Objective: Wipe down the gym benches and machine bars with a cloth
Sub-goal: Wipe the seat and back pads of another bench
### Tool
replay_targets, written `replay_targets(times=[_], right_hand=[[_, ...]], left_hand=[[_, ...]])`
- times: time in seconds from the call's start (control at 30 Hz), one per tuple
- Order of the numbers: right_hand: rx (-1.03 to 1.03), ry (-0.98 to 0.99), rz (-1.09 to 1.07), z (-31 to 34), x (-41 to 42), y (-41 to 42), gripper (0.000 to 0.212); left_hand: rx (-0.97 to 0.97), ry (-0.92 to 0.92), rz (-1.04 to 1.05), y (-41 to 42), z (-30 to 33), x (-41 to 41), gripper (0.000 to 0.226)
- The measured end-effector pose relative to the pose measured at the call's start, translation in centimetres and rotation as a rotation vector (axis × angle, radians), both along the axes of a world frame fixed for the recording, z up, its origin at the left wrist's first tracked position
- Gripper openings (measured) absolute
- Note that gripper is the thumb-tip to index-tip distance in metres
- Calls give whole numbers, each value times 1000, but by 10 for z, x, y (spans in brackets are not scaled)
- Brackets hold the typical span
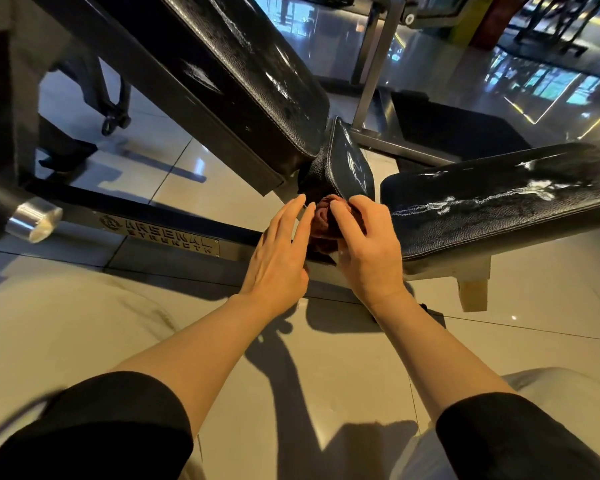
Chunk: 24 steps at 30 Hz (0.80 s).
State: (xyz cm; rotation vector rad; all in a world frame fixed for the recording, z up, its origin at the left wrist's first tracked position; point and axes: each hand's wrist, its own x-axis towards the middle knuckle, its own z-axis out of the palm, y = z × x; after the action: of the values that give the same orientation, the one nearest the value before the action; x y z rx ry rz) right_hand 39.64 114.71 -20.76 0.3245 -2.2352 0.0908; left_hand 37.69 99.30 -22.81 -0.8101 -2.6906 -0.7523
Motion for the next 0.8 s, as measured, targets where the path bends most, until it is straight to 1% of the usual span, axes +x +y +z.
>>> replay_targets(times=[0.1, 0.17, 0.27, 0.33, 0.37, 0.43, 0.5, 0.53, 0.63, 0.7, 0.77, 0.8], right_hand=[[110, -100, 44, -9, -3, 8, 26], [108, -147, 32, -18, -1, 12, 22], [-14, -53, 1, -9, -3, 2, 31], [-58, 47, 16, 11, -14, -10, 43], [-67, 85, 17, 21, -22, -15, 45], [-70, 100, -20, 36, -35, -28, 38], [-55, 80, -57, 40, -41, -35, 29], [-48, 72, -62, 39, -42, -36, 28], [13, 16, -49, 28, -34, -30, 24], [71, -66, -53, 9, -22, -22, 24], [36, -155, -82, -8, -8, -17, 32], [-13, -159, -95, -10, -5, -17, 37]], left_hand=[[35, 11, 13, -3, 2, 0, 93], [29, 16, 22, -7, 2, -2, 92], [48, 18, 26, -12, 3, -4, 91], [94, 10, 27, -13, 7, -4, 93], [124, 6, 28, -12, 9, -4, 96], [180, -3, 33, -10, 14, -3, 101], [210, 1, 26, -7, 15, -2, 103], [216, 7, 18, -7, 15, -2, 102], [200, 16, 7, -8, 9, -5, 95], [173, 30, 11, -10, 4, -6, 83], [160, 41, 5, -11, 2, -5, 69], [155, 49, 0, -11, 2, -5, 66]])
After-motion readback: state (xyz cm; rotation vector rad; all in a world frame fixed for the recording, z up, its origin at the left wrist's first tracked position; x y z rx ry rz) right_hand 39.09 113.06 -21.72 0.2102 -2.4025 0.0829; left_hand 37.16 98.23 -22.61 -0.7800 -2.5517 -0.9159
